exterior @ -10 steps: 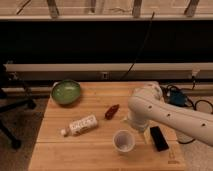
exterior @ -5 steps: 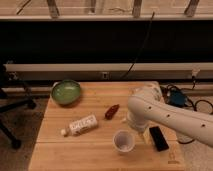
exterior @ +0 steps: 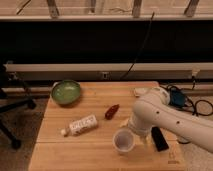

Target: Pick up the ceramic cup

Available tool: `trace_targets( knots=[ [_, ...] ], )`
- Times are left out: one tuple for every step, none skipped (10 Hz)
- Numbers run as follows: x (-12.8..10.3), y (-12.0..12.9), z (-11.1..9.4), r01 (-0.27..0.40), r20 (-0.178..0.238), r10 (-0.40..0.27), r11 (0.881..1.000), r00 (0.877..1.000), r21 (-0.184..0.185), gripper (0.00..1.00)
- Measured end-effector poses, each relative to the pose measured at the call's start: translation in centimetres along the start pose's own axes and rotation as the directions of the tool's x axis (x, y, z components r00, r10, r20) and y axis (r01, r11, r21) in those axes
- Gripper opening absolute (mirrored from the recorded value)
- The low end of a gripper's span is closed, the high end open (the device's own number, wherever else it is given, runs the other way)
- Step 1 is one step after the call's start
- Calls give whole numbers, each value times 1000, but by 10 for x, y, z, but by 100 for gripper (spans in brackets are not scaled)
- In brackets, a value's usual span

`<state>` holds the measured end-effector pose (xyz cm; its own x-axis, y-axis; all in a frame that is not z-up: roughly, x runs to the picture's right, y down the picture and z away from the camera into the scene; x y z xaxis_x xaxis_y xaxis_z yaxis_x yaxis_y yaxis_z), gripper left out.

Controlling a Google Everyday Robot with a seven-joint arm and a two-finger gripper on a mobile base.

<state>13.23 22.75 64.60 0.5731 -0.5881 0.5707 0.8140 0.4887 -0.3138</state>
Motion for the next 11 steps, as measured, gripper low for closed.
trace_targets(
  knots=[
    [-7, 9, 1, 15, 8, -15, 1000, 1000, -5, 80],
    [-9, 18, 2, 21, 14, -21, 1000, 1000, -10, 80],
    [-9, 24, 3, 21, 16, -21, 1000, 1000, -13, 80],
    [-8, 28, 6, 20, 17, -20, 1000, 1000, -19, 80],
    [-6, 35, 15, 16, 21, -16, 1000, 1000, -25, 80],
    [-5, 39, 23, 11, 26, -10, 1000, 1000, -25, 80],
    [-3, 40, 31, 9, 33, -8, 1000, 999, -24, 80],
    [-2, 39, 39, 11, 42, -10, 1000, 999, -26, 80],
    [0, 39, 44, 9, 47, -8, 1000, 999, -26, 80],
    [1, 39, 52, 7, 57, -6, 1000, 998, -26, 77],
    [3, 37, 59, 7, 66, -6, 1000, 998, -24, 67]
  ],
)
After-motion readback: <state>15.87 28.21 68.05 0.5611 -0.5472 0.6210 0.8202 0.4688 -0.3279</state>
